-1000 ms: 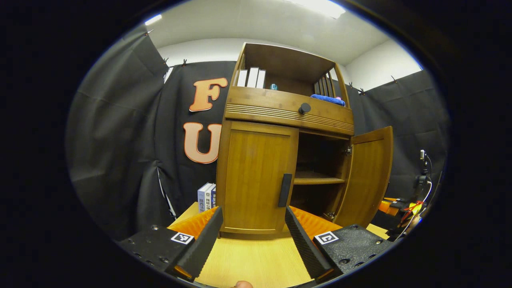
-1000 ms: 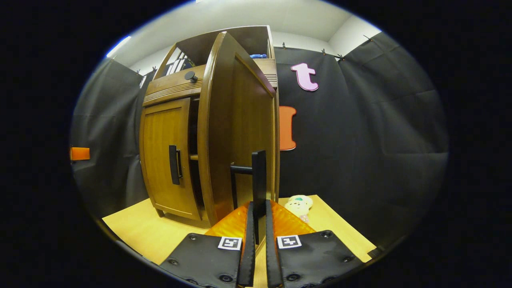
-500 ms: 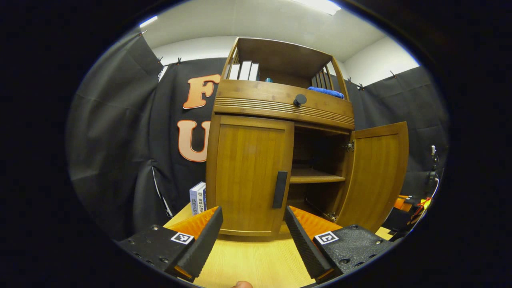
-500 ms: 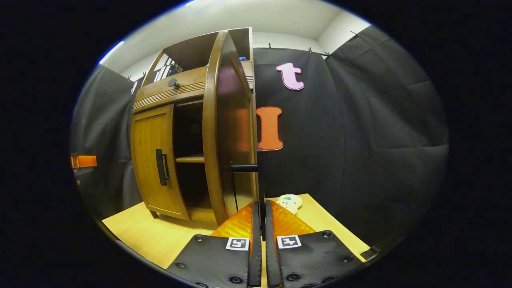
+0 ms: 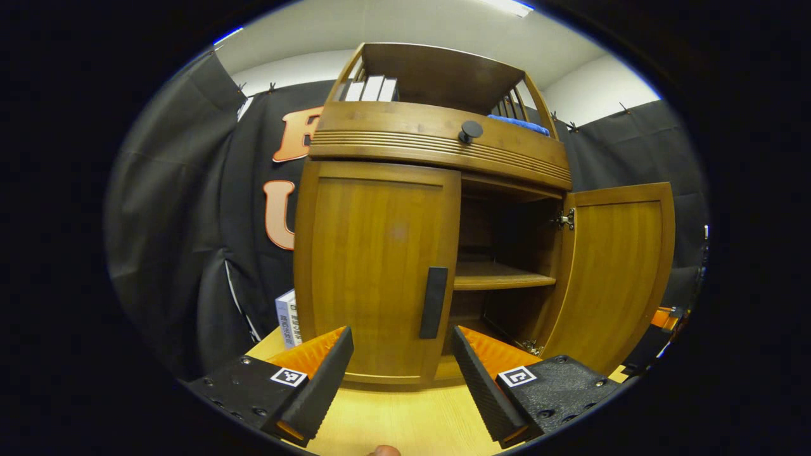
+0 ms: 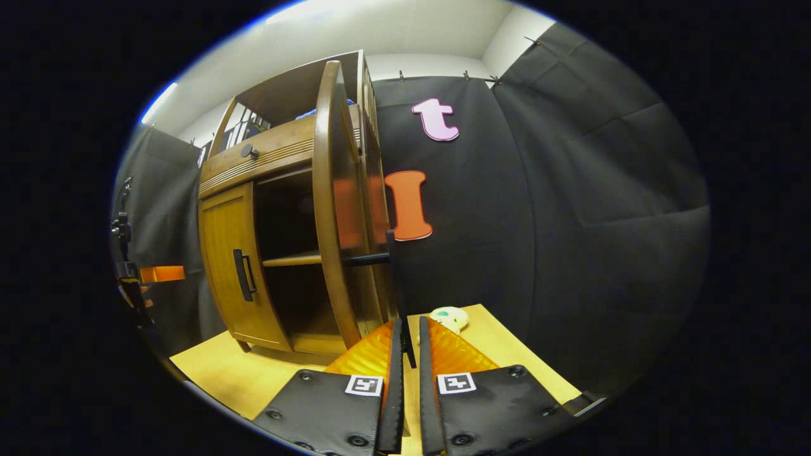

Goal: Open the right door of the double-door shoe cabinet with the right hand, and open the left door with the left hand.

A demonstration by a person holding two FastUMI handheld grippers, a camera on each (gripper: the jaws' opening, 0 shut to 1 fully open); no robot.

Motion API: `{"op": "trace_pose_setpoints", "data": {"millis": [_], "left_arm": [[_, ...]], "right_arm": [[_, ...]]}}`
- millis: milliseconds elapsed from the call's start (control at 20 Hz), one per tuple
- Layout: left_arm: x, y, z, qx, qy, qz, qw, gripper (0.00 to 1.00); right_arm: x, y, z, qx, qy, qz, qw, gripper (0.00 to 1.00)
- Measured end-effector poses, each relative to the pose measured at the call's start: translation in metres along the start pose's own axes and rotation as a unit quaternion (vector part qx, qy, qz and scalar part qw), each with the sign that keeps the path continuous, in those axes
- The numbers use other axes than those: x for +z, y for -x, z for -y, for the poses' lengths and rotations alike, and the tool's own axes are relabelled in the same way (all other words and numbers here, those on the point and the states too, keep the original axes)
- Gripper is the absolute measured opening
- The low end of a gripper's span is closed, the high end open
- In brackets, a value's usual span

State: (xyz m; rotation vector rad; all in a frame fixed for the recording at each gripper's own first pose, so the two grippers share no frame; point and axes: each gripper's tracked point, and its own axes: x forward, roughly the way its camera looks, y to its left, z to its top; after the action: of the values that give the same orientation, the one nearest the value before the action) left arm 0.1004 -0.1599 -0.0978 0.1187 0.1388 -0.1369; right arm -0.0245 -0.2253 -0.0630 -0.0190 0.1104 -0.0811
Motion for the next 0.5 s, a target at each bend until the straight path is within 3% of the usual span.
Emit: {"op": "trace_pose_setpoints", "data": {"millis": [50,100,150,250,400,450,500], "left_arm": [[-0.002,-0.011,0.004,-0.001,-0.004,-0.002,1.0,0.92],[-0.006,-0.021,0.005,0.0,-0.008,-0.004,1.0,0.92],[-0.008,-0.031,0.007,0.001,-0.009,-0.005,1.0,0.92],[-0.015,-0.049,0.013,-0.001,-0.004,-0.009,1.0,0.92],[-0.02,-0.075,0.015,0.0,-0.004,-0.011,1.0,0.95],[-0.021,-0.083,0.013,0.002,-0.008,-0.008,1.0,0.92],[-0.023,-0.091,0.016,0.002,-0.01,-0.007,1.0,0.92]], "right_arm": [[-0.002,0.001,-0.001,0.001,-0.004,-0.005,1.0,0.12],[-0.004,0.002,-0.002,0.002,-0.004,-0.009,1.0,0.26],[-0.004,0.003,-0.002,0.003,0.0,-0.012,1.0,0.12],[-0.003,0.01,-0.003,-0.001,0.01,-0.012,1.0,0.26],[0.013,0.022,0.001,-0.017,0.028,0.006,0.999,0.26],[0.019,0.025,0.004,-0.024,0.033,0.012,0.999,0.12],[0.024,0.03,0.007,-0.035,0.038,0.017,0.999,0.12]]}}
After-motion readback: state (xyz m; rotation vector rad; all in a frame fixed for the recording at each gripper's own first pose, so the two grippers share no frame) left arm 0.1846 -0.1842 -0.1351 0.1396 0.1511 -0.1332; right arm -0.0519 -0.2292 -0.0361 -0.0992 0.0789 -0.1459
